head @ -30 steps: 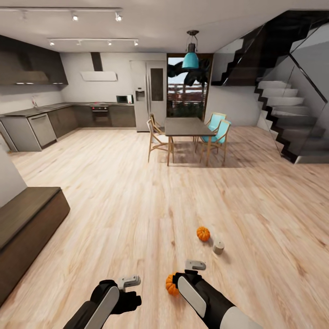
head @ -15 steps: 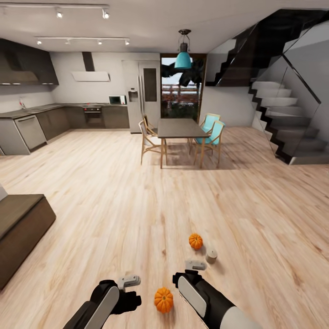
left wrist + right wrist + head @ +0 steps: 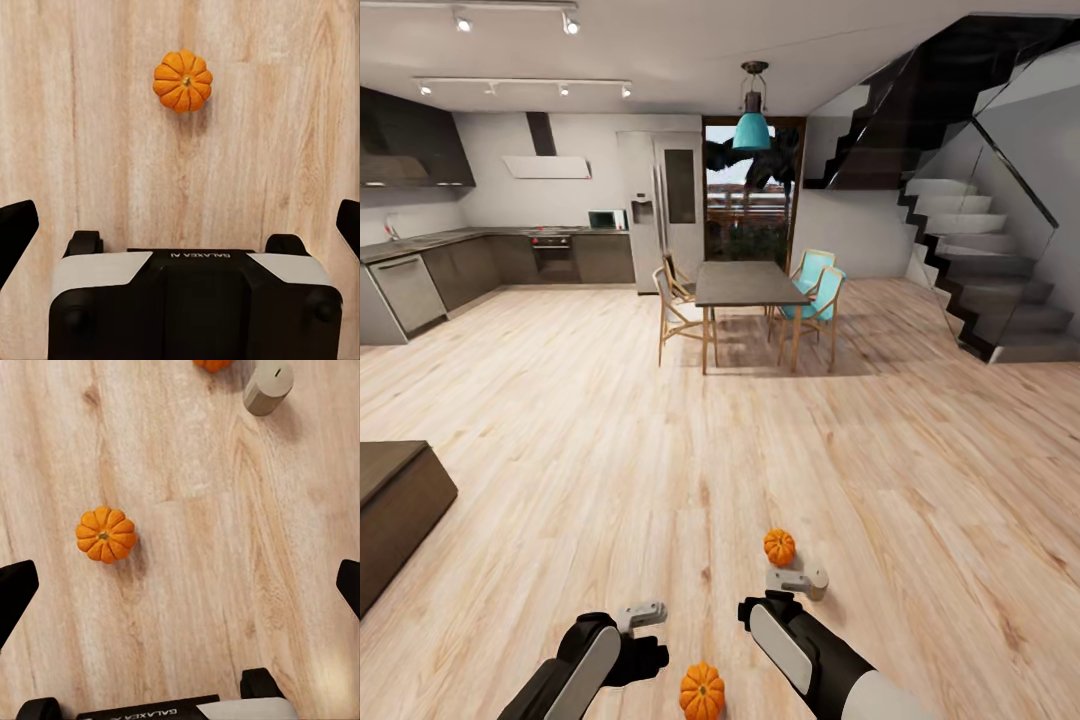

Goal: Place each of the two pumpkins and all three candles from the living room inside a cabinet in the living room (use any cabinet), then make sure every cabinet is closed, and position the cauldron so it is next to a table in the living room.

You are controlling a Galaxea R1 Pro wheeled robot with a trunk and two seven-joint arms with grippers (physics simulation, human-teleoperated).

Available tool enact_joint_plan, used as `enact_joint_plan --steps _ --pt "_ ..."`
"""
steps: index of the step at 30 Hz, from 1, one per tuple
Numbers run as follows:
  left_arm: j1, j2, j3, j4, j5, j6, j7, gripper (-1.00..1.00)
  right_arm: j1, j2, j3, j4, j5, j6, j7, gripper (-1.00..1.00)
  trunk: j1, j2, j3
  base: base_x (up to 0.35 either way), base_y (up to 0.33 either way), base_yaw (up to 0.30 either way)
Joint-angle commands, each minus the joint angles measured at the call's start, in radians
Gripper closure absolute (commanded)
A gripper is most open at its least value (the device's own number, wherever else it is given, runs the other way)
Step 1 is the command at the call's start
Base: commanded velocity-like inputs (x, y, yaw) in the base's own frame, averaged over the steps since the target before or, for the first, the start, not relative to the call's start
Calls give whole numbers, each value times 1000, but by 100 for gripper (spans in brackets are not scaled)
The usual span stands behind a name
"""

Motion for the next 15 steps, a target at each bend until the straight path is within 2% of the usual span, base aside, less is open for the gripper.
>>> enact_joint_plan --steps 1,9,11,15 --pt "-1 1 -3 -1 10 -1 10 -100 -1 -1 4 -1 -5 3 -7 -100 1 -1 -1 257 -18 0" --pt "-1 1 -4 -1 10 -4 11 -100 -1 1 1 11 -10 8 -9 -100 1 -1 -1 245 -3 0" --pt "-1 1 -3 -1 10 -4 11 -100 -1 1 -3 16 -11 12 -13 -100 1 -1 -1 136 0 0" --pt "-1 1 -3 1 10 -4 11 -100 -2 -16 -8 14 -10 18 -10 -100 1 -1 -1 25 -59 0"
